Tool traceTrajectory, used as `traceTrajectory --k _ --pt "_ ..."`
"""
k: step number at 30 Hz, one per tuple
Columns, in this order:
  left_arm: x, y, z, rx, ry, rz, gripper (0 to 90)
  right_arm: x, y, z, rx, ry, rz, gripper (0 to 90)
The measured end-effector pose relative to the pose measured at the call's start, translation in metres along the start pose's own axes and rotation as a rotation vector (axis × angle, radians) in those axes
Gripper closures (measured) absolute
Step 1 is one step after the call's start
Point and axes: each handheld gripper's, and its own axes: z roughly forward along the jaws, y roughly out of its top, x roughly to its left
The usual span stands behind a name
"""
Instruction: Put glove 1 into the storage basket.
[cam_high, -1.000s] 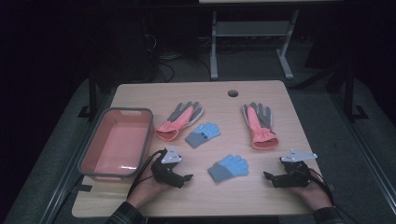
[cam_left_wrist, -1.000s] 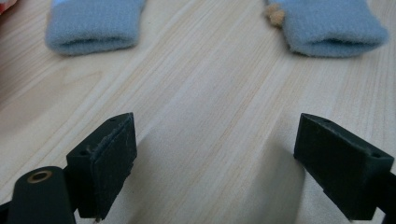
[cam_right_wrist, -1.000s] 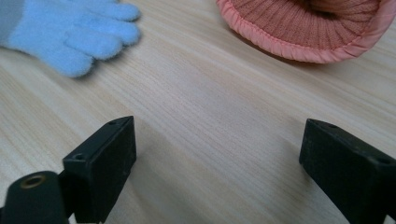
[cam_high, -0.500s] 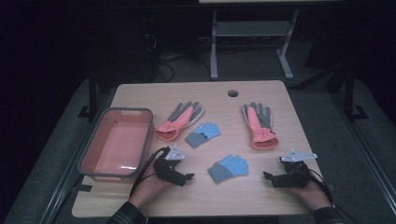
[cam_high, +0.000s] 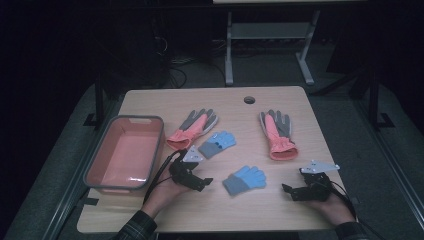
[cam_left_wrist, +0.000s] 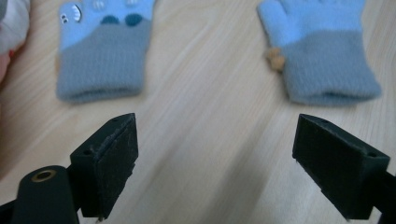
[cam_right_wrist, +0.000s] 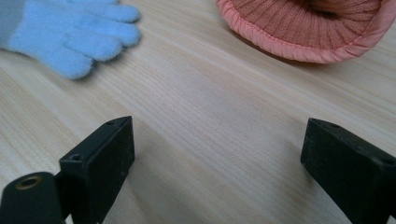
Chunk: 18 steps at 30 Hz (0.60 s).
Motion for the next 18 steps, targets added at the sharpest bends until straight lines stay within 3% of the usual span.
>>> traceTrajectory --k 6,13,18 --pt "0.004 0.013 0.002 -0.001 -0.003 0.003 14.6 0.0 0.0 0.0 0.0 0.0 0.0 9.6" --pt "0.016 0.037 0.01 -0.004 -0.004 0.009 24.3 0.0 0.0 0.0 -0.001 -0.001 -0.002 9.6" --pt "0.027 0.047 0.02 -0.001 0.012 -0.016 33.7 0.0 0.0 0.0 0.002 0.001 0.003 9.6"
